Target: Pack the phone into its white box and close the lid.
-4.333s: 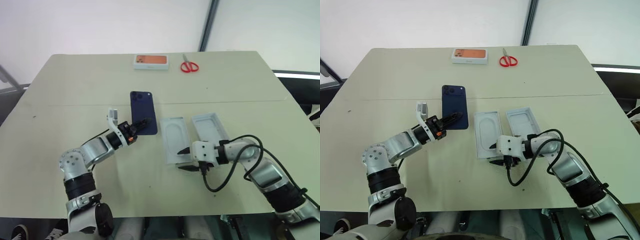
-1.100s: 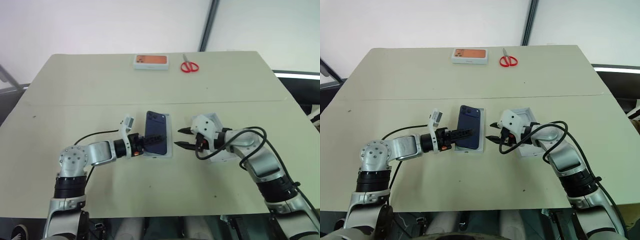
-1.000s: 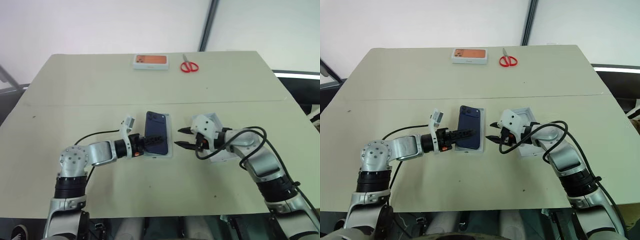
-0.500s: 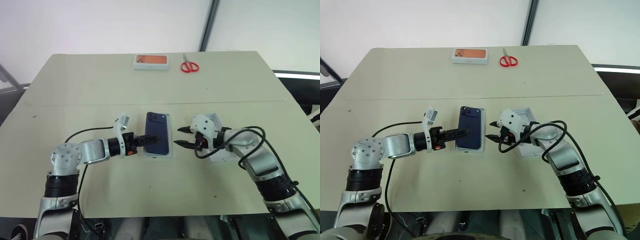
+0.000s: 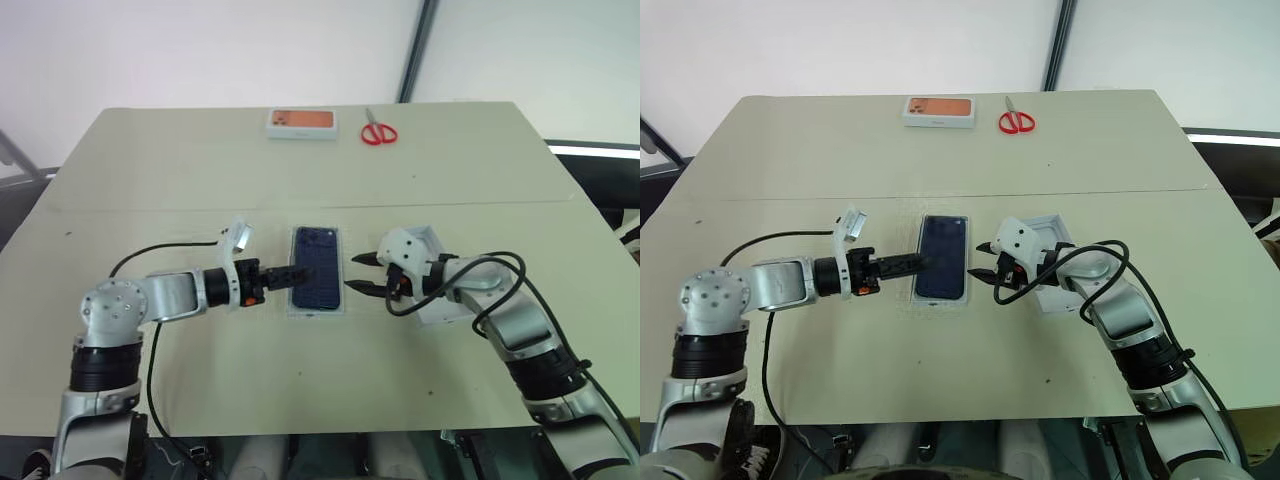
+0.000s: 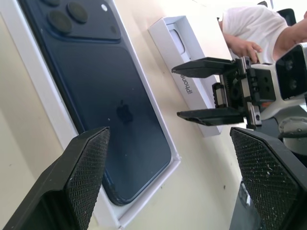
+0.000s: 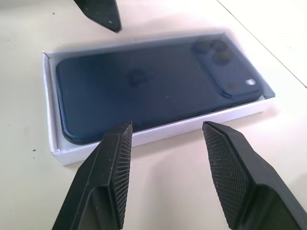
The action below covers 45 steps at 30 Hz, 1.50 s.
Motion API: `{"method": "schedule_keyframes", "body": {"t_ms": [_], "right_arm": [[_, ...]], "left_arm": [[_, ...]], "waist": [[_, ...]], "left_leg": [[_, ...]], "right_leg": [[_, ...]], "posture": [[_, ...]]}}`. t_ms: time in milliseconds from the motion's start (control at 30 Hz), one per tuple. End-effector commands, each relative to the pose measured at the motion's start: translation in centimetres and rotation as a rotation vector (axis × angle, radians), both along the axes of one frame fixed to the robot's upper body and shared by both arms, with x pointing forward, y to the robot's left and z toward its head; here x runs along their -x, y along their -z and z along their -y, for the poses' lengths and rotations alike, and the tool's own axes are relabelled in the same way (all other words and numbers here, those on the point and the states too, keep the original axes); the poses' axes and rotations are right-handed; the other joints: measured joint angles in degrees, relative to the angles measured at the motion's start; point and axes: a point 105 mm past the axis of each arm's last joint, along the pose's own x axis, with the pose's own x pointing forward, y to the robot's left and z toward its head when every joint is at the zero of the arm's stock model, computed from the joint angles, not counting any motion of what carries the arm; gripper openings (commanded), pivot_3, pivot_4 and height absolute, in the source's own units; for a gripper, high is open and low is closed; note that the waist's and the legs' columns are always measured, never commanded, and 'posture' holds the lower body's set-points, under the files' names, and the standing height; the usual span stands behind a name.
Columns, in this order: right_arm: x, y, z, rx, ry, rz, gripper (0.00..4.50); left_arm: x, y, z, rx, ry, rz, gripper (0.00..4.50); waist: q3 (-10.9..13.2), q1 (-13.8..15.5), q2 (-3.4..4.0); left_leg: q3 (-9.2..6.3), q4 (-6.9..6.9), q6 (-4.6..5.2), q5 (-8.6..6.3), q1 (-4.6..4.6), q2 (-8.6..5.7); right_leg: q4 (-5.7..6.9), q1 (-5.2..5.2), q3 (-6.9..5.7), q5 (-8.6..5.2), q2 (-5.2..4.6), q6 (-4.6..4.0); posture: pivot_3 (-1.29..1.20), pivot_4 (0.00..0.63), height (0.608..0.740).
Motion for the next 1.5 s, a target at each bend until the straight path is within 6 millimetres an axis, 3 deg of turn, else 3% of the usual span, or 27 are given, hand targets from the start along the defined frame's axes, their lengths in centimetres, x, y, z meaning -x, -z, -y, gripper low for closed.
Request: {"method": "schedule_keyframes", "body": {"t_ms": [33,200,300,400,500,567,667,833,967,1200,1333,1500], "right_arm": [[-0.3,-1.3,-0.3,-0.015,-0.012,0.055,2.47],[-0.7,-1.6,0.2,-0.031,0.019,0.063,2.47],[-1.1,-1.7,1.1,-0.021,0.059,0.081,1.57],[-1.6,-1.7,1.8,-0.006,0.098,0.107,0.13],[-1.7,-1.4,1.9,0.011,0.112,0.130,0.00],[-1.5,-1.0,1.4,0.018,0.101,0.135,0.00],[-1.5,0.8,0.5,0.116,0.091,0.164,0.00],[-1.6,1.4,-0.5,0.120,0.103,0.179,0.00],[-1.4,1.6,-1.8,0.108,0.096,0.193,0.00],[-1.1,1.9,-1.6,0.109,0.096,0.178,0.00],[-0.4,2.2,1.2,0.153,0.127,0.150,0.00],[0.9,2.6,4.7,0.198,0.198,0.111,0.00]], "left_arm": [[0.1,-1.4,-0.6,0.020,-0.008,0.054,4.22],[-1.4,-1.7,-1.9,0.029,-0.115,0.085,4.22],[-2.8,-0.8,-3.7,-0.067,-0.226,0.129,2.97],[-3.7,-0.4,-4.8,-0.127,-0.277,0.183,1.54],[-3.9,0.2,-4.5,-0.168,-0.256,0.220,0.03],[-4.2,1.1,-4.3,-0.221,-0.249,0.246,0.03],[-4.1,4.0,-3.1,-0.363,-0.156,0.318,0.03],[-4.0,5.5,-1.2,-0.426,-0.061,0.437,0.03],[-3.1,6.7,0.3,-0.377,-0.005,0.456,0.03],[-1.8,7.0,1.9,-0.300,0.066,0.460,0.03],[-0.7,5.8,5.5,-0.194,0.154,0.491,0.03],[-1.1,5.4,7.4,-0.147,0.165,0.474,0.03]], "waist": [[0.0,0.0,0.00],[0.0,0.0,0.00],[0.0,0.0,0.00],[0.0,0.0,0.01],[0.0,0.1,0.01],[0.0,0.1,0.02],[0.0,0.0,0.03],[0.0,0.1,0.04],[0.0,0.1,0.05],[0.0,0.3,0.07],[0.0,1.3,0.11],[0.0,1.9,0.11]], "left_leg": [[0.00,0.00,0.00,0.00,0.00,0.00],[-0.01,0.00,0.00,0.00,0.00,0.00],[0.00,0.00,0.00,0.00,0.00,0.00],[0.01,-0.01,0.00,0.00,0.00,0.00],[0.02,-0.03,0.00,0.00,0.00,0.00],[0.02,-0.03,0.00,0.00,0.00,-0.01],[0.03,-0.04,0.00,0.00,0.01,-0.01],[0.06,-0.09,-0.01,0.00,-0.02,0.00],[0.03,-0.06,0.00,0.00,0.00,-0.01],[-0.03,-0.03,0.02,-0.01,0.02,-0.05],[-0.06,0.01,0.07,-0.04,0.01,-0.11],[-0.12,0.13,0.09,-0.04,0.02,-0.14]], "right_leg": [[0.00,0.00,0.00,0.00,0.00,0.00],[0.00,0.00,0.00,0.00,-0.01,0.00],[0.00,0.00,0.00,0.00,-0.01,0.00],[0.00,-0.01,0.00,0.00,0.00,0.00],[-0.02,-0.01,0.00,0.00,-0.01,0.00],[-0.04,0.01,-0.01,0.00,-0.01,0.00],[-0.06,0.02,-0.01,0.00,-0.01,-0.01],[-0.06,-0.04,0.03,0.00,-0.02,-0.01],[-0.08,0.02,0.01,0.00,-0.03,-0.01],[-0.10,0.08,-0.08,0.00,-0.06,0.00],[-0.13,0.10,-0.10,0.00,-0.10,0.02],[-0.21,0.20,-0.17,0.00,-0.11,0.02]], "posture": [[0.00,0.150,0.740],[0.00,0.150,0.740],[0.00,0.150,0.740],[0.00,0.150,0.740],[0.00,0.150,0.740],[0.00,0.150,0.740],[0.00,0.150,0.740],[0.00,0.150,0.740],[0.00,0.150,0.740],[0.00,0.150,0.740],[0.00,0.150,0.740],[0.00,0.150,0.740]]}}
